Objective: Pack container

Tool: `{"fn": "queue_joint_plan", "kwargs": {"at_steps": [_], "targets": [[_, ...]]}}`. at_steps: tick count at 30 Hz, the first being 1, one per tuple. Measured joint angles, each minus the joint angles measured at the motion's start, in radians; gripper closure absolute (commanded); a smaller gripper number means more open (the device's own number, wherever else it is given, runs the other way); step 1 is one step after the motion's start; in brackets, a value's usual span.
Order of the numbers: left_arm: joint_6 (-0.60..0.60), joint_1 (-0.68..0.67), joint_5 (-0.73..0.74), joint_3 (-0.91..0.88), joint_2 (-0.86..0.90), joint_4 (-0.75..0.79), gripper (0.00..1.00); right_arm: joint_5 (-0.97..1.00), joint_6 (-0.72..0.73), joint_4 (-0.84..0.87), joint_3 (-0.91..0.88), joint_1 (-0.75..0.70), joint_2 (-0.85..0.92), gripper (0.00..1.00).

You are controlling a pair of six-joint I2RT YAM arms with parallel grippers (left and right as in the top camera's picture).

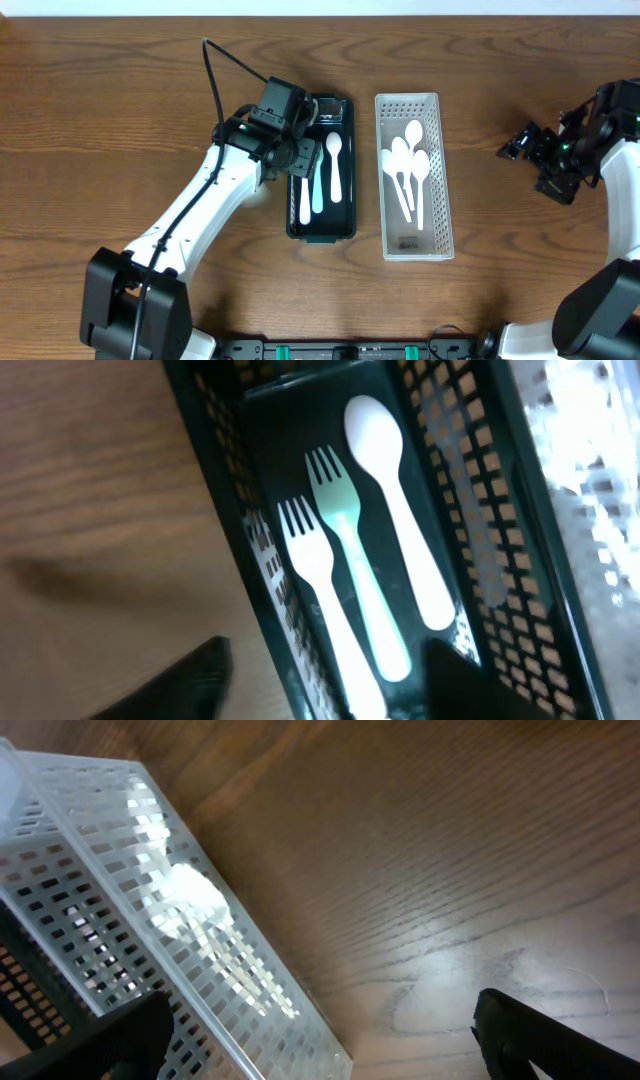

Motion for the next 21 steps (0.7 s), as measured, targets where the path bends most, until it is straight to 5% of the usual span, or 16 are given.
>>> {"fn": "queue_joint_plan", "kwargs": {"at_steps": [3,10,15,21], "targets": [[0.0,0.006,-0.005,0.0,-0.045,0.021,0.0,0.0,-0.029,0.023,0.0,0.024,0.0,0.01],[-0.002,0.068,-0.034,0.004,-0.22,0.02,0.02,-0.001,-0.073,0.058,0.0,0.056,0.0,0.01],[-0.002,0.145,-0.084,0.01,-0.217,-0.117,0.02,-0.001,-0.077,0.061,0.0,0.056,0.0,0.01],[-0.043,0.387,-0.132,0.01,-0.145,-0.247,0.01,-0.001,-0.078,0.061,0.0,0.056,0.0,0.01]]}}
